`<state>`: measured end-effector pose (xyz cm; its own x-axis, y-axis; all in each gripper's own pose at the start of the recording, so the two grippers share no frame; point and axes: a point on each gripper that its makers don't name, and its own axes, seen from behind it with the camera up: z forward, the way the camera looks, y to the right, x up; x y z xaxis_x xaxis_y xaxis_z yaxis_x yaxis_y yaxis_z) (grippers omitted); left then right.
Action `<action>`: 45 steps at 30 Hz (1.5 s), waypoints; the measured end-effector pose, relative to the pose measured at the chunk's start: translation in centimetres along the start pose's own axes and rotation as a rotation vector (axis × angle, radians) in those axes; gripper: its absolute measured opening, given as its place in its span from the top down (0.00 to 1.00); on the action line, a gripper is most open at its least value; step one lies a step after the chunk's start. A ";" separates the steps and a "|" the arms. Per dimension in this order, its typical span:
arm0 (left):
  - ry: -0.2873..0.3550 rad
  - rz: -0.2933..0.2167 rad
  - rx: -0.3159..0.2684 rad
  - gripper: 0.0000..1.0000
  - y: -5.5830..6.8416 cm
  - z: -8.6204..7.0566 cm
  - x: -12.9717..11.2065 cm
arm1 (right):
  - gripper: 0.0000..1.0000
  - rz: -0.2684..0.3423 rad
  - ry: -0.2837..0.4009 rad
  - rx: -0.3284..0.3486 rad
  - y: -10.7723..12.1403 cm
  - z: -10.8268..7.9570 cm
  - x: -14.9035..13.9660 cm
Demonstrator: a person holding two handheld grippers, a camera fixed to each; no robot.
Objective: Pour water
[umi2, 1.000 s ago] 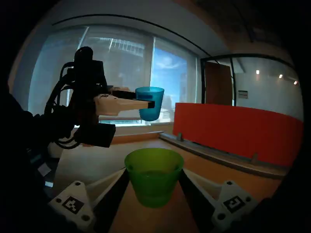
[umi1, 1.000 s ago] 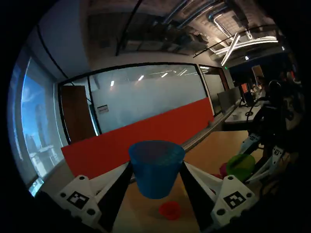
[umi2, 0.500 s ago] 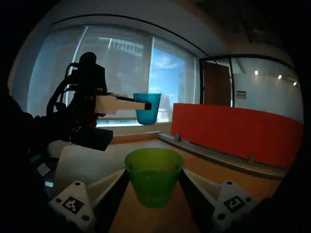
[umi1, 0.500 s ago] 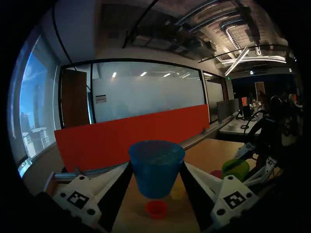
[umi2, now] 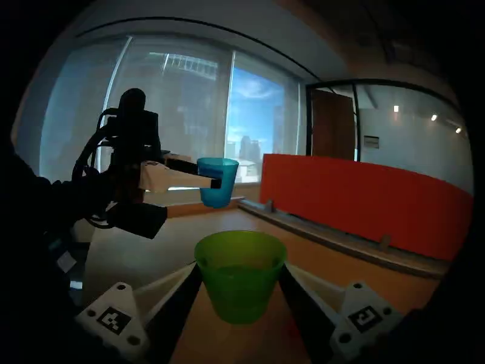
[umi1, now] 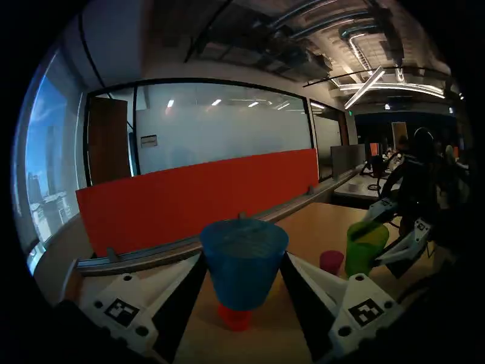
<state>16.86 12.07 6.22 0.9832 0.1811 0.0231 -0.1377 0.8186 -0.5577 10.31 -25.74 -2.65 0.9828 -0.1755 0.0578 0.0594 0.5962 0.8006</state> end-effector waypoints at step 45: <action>-0.351 0.132 -0.161 0.16 5.0 3.1 -14.2 | 0.12 0.013 -0.302 -0.003 3.8 -3.2 -9.7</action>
<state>1.88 15.27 5.63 0.8540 0.4767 0.2084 -0.2124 0.6850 -0.6969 1.59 -19.31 -2.07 0.8871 -0.3927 0.2427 0.0487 0.6024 0.7967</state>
